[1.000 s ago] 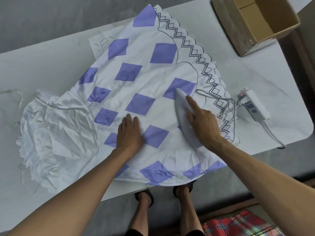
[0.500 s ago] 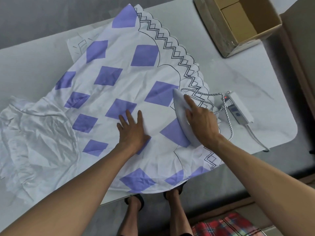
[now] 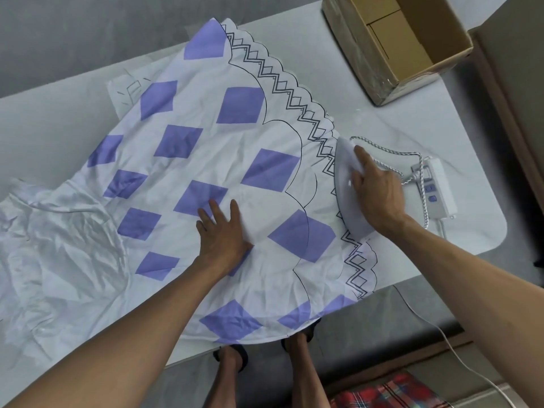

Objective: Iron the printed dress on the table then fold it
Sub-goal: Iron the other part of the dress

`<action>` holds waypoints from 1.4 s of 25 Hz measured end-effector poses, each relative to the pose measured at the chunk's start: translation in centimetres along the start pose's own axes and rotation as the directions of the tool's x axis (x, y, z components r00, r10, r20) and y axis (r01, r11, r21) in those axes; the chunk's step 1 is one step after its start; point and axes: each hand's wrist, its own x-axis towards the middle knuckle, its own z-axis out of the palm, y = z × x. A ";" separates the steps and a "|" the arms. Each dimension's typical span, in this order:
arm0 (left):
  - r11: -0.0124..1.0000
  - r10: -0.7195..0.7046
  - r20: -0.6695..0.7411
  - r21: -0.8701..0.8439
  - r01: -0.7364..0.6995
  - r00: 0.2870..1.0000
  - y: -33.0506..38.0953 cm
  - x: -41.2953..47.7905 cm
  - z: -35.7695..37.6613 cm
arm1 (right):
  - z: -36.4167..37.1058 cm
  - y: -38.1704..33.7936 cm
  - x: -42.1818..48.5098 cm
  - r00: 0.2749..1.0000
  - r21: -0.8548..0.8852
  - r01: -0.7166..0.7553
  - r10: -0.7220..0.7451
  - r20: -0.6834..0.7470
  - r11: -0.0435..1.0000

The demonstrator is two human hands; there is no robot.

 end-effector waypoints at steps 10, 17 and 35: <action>0.999 0.002 -0.187 -0.047 -0.011 0.982 -0.3 1.9 -1.5 | 2.0 -10.2 -3.2 0.948 0.098 0.245 -0.260 0.186 0.964; 0.999 -0.022 -0.054 0.032 0.023 0.998 -0.5 3.1 -1.4 | 2.6 -9.4 -1.2 0.975 0.018 0.168 -0.169 0.143 0.986; 0.998 0.038 -0.149 0.049 -0.031 0.988 -3.1 2.0 -0.3 | 1.8 -10.4 -3.3 0.960 0.086 0.199 -0.212 0.183 0.976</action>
